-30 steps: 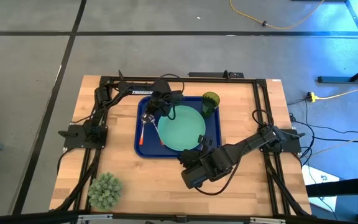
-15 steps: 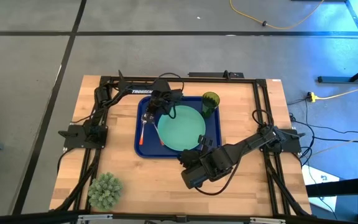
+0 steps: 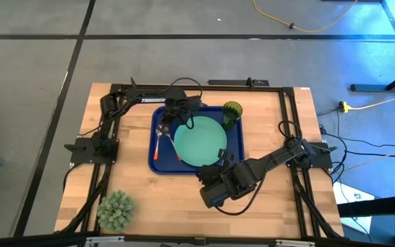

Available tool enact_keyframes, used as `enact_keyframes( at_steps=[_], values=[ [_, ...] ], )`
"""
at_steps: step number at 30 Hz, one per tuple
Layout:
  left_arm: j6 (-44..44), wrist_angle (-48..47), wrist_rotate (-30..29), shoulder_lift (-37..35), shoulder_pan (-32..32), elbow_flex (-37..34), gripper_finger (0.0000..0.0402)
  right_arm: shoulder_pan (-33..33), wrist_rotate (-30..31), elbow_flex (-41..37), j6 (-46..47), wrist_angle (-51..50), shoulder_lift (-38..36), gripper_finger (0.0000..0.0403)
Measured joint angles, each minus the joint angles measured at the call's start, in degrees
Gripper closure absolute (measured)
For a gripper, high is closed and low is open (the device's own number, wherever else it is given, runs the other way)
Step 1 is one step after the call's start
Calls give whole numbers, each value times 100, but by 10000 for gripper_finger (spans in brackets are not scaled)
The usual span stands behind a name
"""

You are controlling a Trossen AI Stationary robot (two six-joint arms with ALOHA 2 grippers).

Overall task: Pick and place plate/cup/fork/spoon on tray
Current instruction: Put the orange fork on the blue serving tray to the left side of the green plate

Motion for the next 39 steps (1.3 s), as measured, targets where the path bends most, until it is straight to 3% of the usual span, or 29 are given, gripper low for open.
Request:
enact_keyframes(
  at_steps=[8, 14, 23, 29, 39],
  values=[
    [-765, 26, 1395, -762, -69, 4, 401, -5, 104, -4, -182, 2, -77, 398],
    [-1377, 823, 2449, -1031, -198, 4, 401, -3, 323, -4, -189, 0, -463, 398],
    [-2162, 1096, 1708, -1036, -309, -837, 401, 77, 326, -2, -167, 0, -717, 398],
    [-2442, 2027, 1731, -1298, -307, -1649, 401, 121, 326, -2, -178, 2, -717, 398],
    [-2739, 2853, 1849, -1337, -340, -2267, 401, 120, 323, -2, -182, 0, -717, 398]
  ],
)
